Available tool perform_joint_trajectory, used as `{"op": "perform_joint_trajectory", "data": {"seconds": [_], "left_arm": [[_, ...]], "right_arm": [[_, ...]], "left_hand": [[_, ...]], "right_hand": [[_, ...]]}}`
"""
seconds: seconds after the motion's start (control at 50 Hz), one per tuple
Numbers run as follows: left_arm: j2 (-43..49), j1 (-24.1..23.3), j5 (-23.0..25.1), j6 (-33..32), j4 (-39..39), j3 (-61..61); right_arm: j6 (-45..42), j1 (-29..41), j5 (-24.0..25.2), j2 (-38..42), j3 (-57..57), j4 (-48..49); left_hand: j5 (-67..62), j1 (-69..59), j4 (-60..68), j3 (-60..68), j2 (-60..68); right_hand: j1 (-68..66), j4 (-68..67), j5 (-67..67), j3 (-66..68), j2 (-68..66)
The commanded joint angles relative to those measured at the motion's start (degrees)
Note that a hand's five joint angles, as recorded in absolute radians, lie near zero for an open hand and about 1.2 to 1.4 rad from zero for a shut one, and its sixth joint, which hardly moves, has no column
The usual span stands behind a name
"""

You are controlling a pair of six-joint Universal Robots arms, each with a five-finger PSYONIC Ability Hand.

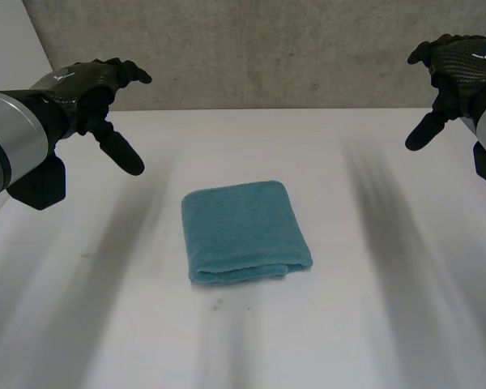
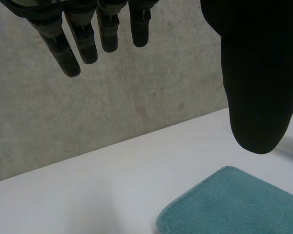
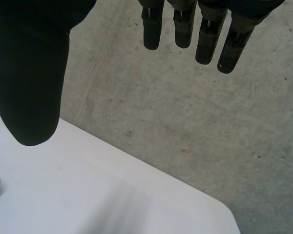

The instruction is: Fold the laundry

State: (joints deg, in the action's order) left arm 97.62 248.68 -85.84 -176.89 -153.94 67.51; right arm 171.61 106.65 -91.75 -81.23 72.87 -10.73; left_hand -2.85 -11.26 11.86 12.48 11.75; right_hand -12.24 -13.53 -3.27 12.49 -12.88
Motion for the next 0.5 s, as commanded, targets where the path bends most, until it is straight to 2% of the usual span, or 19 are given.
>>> {"op": "perform_joint_trajectory", "data": {"seconds": [0.02,0.5], "left_arm": [[-0.8,-0.1,0.1,0.1,-0.2,1.4],[-1.8,-0.2,0.2,0.0,-1.7,3.0]], "right_arm": [[0.1,0.2,1.7,-0.4,0.6,0.0],[-0.4,0.3,1.8,-2.8,1.2,0.4]], "left_hand": [[2.8,1.3,-1.9,-2.5,-1.8],[2.8,1.3,-1.9,-2.5,-1.8]], "right_hand": [[2.2,3.5,3.3,-2.5,2.9],[2.2,3.5,3.3,-2.5,2.9]]}}
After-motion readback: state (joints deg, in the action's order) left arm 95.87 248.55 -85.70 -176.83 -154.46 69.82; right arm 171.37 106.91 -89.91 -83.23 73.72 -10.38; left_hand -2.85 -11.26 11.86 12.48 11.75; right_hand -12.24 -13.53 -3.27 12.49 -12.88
